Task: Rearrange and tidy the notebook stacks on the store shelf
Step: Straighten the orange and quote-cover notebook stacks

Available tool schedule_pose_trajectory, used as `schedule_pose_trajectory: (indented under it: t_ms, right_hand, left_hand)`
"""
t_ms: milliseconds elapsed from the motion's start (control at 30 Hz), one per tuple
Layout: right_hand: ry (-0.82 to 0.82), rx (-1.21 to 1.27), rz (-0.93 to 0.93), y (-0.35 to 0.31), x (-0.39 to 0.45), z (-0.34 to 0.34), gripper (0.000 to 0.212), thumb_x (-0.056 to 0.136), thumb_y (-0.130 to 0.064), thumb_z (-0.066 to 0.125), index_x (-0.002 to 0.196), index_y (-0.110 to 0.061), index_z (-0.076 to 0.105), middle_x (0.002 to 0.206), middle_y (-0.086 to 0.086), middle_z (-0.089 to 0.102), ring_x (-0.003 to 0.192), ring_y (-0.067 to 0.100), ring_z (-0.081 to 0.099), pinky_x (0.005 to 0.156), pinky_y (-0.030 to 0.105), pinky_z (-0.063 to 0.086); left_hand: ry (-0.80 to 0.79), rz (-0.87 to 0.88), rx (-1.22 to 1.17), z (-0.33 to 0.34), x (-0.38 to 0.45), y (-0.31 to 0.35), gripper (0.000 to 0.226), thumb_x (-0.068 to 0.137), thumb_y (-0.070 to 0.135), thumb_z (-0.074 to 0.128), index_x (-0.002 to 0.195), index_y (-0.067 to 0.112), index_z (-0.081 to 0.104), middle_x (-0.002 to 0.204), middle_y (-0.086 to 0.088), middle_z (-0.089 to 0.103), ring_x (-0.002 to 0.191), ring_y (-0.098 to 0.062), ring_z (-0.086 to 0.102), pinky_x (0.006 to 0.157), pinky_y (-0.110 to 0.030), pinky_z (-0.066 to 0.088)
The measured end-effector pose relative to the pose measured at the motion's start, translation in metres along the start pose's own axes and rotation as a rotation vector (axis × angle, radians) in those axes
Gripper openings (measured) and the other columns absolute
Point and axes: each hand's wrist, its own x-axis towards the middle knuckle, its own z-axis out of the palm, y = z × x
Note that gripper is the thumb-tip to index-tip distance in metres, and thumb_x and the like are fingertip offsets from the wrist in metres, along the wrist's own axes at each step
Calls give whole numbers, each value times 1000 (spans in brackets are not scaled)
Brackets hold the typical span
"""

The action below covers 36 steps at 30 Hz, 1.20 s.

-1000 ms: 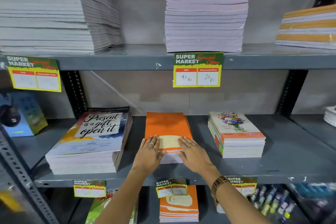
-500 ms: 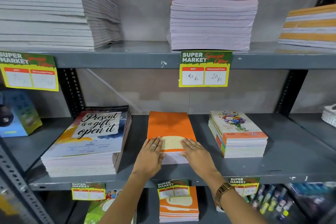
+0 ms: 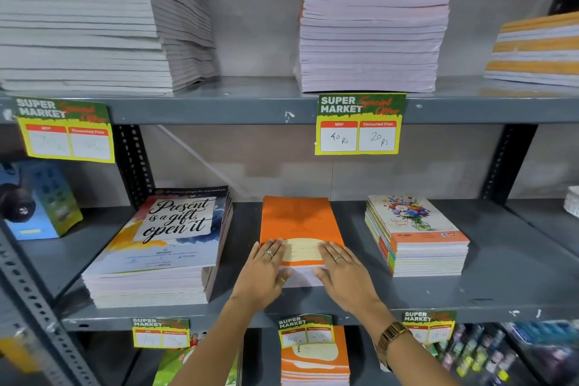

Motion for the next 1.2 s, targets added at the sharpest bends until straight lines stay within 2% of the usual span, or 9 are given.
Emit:
schedule_pose_trajectory:
  t_ms: [133,233,500,633,767,900,1033,1133,1200]
  right_hand:
    - [127,90,100,-12,0,-7,82,95,-50,-3,124,-8,61,121,5,68,114,22,63,101,37,37]
    - [199,184,92,-28,9,-9,86,92,-52,-5,131,-3,53,132,11,59,125,28,54,107,37,25]
    - [207,236,-168,-100,33,-10,52,91,-31,32,127,-4,57,131,9,61,123,23,56,107,41,26]
    - [130,203,-320,-135,40,-8,54,89,-34,33,129,-6,56,134,8,58,124,22,55,107,41,24]
    - [47,214,-416,-166,48,-8,61,94,-41,25,147,-10,28,156,4,26,145,17,22,111,25,-2]
    - [-60,238,-437,-191,52,-4,58,99,-36,32,149,-10,20,159,5,17,147,16,13,114,21,2]
    - [-100,231,-417,-208,52,2,63,99,-46,21,149,-8,19,159,7,16,147,17,10,118,26,6]
    - [-94,218,-422,-217,54,8,104,71,-68,-17,149,-8,18,159,8,17,147,17,10,114,22,-3]
    - [-66,176,-441,-222,56,16,100,75,-66,-15,149,-7,18,158,10,18,147,20,11,115,25,-3]
  left_hand:
    - [142,-20,30,-14,-13,-13,79,82,58,17,146,12,14,158,-5,15,145,-20,1,111,-40,-11]
    - [221,-72,6,-24,-23,-31,76,83,50,38,144,9,22,155,-9,23,144,-24,7,119,-32,-14]
    - [177,-230,106,-39,-66,-92,84,78,54,22,145,6,12,157,-12,13,145,-30,7,118,-39,-5]
    - [139,-274,45,-40,-84,-118,111,64,83,-5,146,9,7,158,-9,8,146,-26,3,116,-38,-4]
    - [119,-316,6,-38,-94,-135,122,53,82,-25,147,12,10,158,-7,12,147,-23,5,117,-37,-7]
    - [160,-304,37,-38,-104,-153,105,67,75,-21,145,20,23,154,-2,30,144,-22,21,118,-42,9]
    - [165,-292,47,-42,-112,-170,98,72,71,-21,144,22,26,152,-2,33,142,-24,25,118,-41,14]
    - [143,-300,41,-45,-117,-184,99,71,71,-22,144,24,26,153,-2,31,143,-24,24,118,-43,15]
    - [133,-301,37,-47,-119,-192,99,71,71,-22,143,25,27,153,-1,31,143,-24,24,117,-45,17]
